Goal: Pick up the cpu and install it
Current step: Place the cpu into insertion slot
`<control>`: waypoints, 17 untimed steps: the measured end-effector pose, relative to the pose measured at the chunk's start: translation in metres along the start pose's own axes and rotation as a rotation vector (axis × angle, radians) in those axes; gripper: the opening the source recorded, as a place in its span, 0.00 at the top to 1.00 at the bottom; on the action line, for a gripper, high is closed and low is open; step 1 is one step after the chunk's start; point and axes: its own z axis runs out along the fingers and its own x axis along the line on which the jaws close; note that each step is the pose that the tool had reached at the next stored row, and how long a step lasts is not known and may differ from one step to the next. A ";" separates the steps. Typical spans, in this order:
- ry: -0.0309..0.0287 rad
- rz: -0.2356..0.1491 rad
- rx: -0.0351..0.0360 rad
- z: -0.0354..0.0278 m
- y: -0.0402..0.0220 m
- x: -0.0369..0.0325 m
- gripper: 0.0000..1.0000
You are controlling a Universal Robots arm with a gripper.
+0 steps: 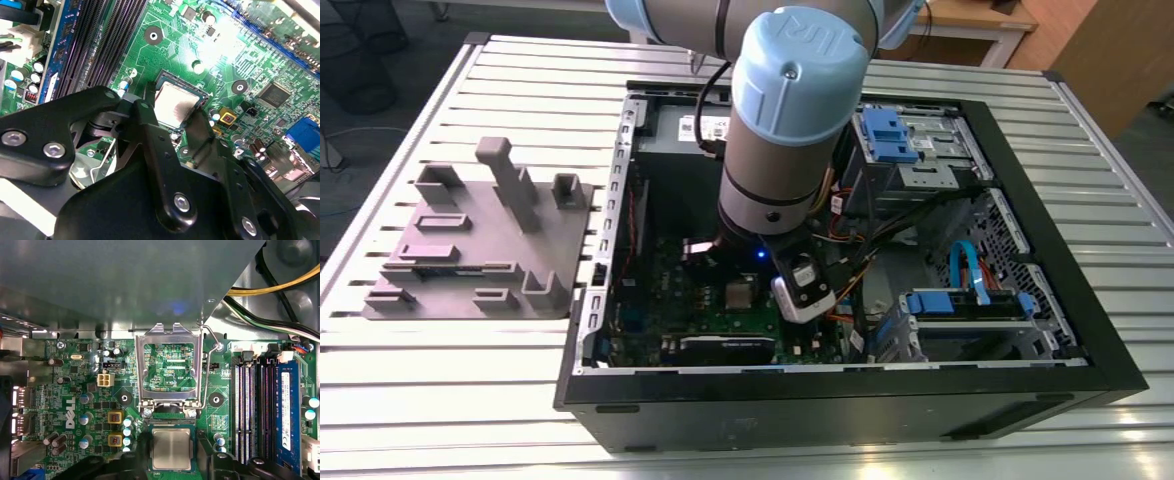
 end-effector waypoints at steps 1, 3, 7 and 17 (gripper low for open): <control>0.0001 0.000 0.0000 0.0000 0.0000 0.0000 0.53; 0.0004 0.000 0.0000 -0.0001 0.0000 0.0000 0.55; 0.0003 0.000 -0.0001 -0.0012 0.0001 0.0001 0.55; 0.0008 0.000 0.0001 -0.0030 0.0001 0.0004 0.54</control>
